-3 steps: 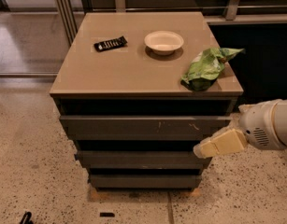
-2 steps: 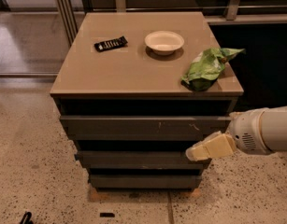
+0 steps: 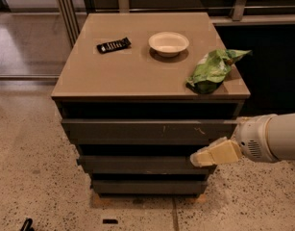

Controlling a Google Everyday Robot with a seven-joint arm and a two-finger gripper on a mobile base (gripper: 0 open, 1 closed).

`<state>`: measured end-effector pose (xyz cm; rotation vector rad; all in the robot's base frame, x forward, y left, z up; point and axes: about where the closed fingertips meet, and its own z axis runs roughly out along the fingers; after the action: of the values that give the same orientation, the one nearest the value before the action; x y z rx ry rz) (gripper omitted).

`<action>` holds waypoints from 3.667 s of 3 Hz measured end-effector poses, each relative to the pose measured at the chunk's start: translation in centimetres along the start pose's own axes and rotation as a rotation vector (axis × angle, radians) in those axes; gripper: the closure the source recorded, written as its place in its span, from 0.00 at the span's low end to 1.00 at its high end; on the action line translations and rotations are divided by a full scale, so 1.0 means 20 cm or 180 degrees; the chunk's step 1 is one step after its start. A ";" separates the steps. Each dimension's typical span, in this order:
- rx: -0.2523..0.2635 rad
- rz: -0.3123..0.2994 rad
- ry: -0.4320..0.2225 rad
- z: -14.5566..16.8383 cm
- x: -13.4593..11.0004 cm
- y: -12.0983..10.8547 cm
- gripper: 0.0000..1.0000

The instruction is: Open middle drawer

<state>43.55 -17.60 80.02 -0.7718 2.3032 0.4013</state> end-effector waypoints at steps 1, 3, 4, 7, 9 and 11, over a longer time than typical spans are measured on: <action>-0.0001 0.0298 -0.0074 0.15 0.10 0.04 0.00; -0.0088 0.0794 -0.0392 0.58 0.31 0.07 0.00; -0.0099 0.0800 -0.0389 0.59 0.31 0.07 0.00; 0.0049 0.1004 -0.0450 0.85 0.51 0.04 0.00; 0.0075 0.1211 -0.0439 1.01 0.63 -0.03 0.36; 0.0075 0.1211 -0.0439 1.01 0.63 -0.03 0.82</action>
Offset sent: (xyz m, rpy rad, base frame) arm 0.0019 0.0330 -0.1200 0.2202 -0.0020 -0.2259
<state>46.35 -13.84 56.67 -0.2795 2.3153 0.5755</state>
